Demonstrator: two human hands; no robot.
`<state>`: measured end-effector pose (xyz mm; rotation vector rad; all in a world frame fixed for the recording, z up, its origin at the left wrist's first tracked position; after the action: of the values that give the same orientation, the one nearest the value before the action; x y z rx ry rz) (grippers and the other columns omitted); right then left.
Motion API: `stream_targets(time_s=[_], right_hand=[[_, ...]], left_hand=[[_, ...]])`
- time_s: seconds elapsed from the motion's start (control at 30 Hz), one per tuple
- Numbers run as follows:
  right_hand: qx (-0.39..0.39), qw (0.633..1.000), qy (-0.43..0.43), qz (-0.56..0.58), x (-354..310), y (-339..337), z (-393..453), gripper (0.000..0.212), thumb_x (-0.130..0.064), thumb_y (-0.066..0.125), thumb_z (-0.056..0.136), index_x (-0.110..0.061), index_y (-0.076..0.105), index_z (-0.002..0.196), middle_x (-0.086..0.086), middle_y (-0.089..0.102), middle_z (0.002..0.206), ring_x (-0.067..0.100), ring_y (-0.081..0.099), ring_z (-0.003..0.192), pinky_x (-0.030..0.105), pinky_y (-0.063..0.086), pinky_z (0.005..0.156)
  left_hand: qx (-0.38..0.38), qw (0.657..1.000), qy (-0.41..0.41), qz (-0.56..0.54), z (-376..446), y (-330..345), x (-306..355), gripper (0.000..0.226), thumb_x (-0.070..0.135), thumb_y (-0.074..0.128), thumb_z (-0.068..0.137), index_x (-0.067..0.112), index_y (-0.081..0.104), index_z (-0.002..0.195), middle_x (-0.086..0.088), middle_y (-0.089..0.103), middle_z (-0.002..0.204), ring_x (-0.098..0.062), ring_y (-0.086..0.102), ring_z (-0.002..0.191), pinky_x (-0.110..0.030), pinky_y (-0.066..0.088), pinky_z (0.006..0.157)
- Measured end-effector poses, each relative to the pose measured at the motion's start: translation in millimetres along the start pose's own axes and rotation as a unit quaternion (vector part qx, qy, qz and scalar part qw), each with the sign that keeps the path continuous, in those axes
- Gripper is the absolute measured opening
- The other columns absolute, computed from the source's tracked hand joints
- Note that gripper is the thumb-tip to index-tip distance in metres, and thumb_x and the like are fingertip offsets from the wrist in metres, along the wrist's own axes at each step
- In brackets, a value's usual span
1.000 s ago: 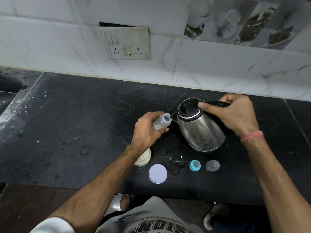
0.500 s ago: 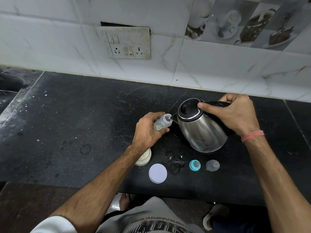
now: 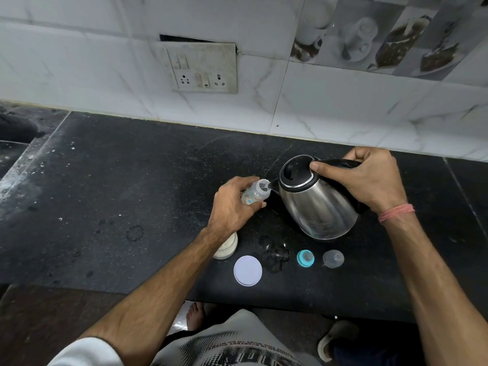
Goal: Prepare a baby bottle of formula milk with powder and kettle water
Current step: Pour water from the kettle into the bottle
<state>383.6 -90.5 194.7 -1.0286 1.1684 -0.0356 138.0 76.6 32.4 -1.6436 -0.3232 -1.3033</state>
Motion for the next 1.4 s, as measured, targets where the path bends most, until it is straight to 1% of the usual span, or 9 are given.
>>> stream_targets(time_s=[0.17,0.37,0.57,0.77,1.03,1.3,1.4], right_hand=[[0.004,1.0,-0.001,-0.011,0,-1,-1,0.081,-0.09,0.097,0.047,-0.016,0.071,0.069,-0.01,0.075,0.062,-0.001,0.062,0.049,0.025,0.049,0.058],[0.001,1.0,-0.007,-0.014,-1,-1,-1,0.082,-0.09,0.098,0.047,-0.015,0.071,0.07,-0.007,0.077,0.065,0.002,0.065,0.052,0.028,0.053,0.059],[0.004,0.999,-0.014,-0.028,-4,-1,-3,0.081,-0.088,0.098,0.048,-0.015,0.07,0.069,-0.01,0.077,0.066,0.001,0.066,0.053,0.028,0.054,0.059],[0.004,0.999,-0.019,-0.038,-9,-2,-7,0.078,-0.086,0.099,0.05,-0.016,0.068,0.068,-0.01,0.078,0.067,0.008,0.072,0.058,0.031,0.058,0.058],[0.004,0.999,-0.024,-0.036,-12,0,-9,0.077,-0.084,0.099,0.052,-0.016,0.066,0.066,-0.01,0.076,0.064,0.001,0.066,0.052,0.026,0.05,0.056],[0.004,0.999,-0.021,-0.038,-11,-2,-8,0.078,-0.085,0.099,0.052,-0.015,0.066,0.067,-0.009,0.076,0.065,0.002,0.065,0.051,0.026,0.05,0.054],[0.004,0.999,-0.02,-0.04,-10,-2,-8,0.078,-0.085,0.099,0.052,-0.016,0.067,0.066,-0.01,0.076,0.065,0.002,0.066,0.052,0.027,0.052,0.055]], left_hand=[[0.001,1.0,0.004,0.001,-1,0,1,0.068,0.034,0.104,0.082,0.034,0.076,0.144,0.016,0.075,0.135,-0.006,0.073,0.122,-0.045,0.064,0.109],[-0.001,1.0,0.002,0.003,-2,-1,1,0.07,0.032,0.105,0.082,0.032,0.076,0.145,0.014,0.075,0.137,-0.008,0.072,0.125,-0.045,0.064,0.111],[0.001,1.0,-0.002,0.005,-3,-2,1,0.07,0.032,0.105,0.082,0.033,0.076,0.145,0.015,0.075,0.136,-0.008,0.073,0.125,-0.045,0.064,0.111],[0.005,1.0,0.0,0.006,-6,-4,3,0.07,0.03,0.105,0.082,0.031,0.076,0.145,0.013,0.075,0.136,-0.009,0.073,0.124,-0.046,0.064,0.11],[0.003,1.0,0.004,0.005,-8,-5,3,0.07,0.029,0.105,0.082,0.029,0.076,0.145,0.011,0.075,0.138,-0.01,0.073,0.126,-0.046,0.064,0.111],[0.002,1.0,0.008,0.002,-8,-4,4,0.069,0.029,0.105,0.082,0.028,0.076,0.145,0.011,0.075,0.137,-0.011,0.073,0.125,-0.046,0.064,0.11],[0.002,1.0,0.011,0.003,-7,-4,6,0.068,0.029,0.105,0.082,0.029,0.077,0.144,0.011,0.075,0.136,-0.011,0.073,0.124,-0.046,0.064,0.11]])
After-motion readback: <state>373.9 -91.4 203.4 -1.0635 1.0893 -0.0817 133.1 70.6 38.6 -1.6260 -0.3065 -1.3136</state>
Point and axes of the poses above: each hand's wrist, its own z-axis towards the middle knuckle, its own y-axis out of the palm, x = y × z, the point moved 8 cm from there along z, towards the middle knuckle
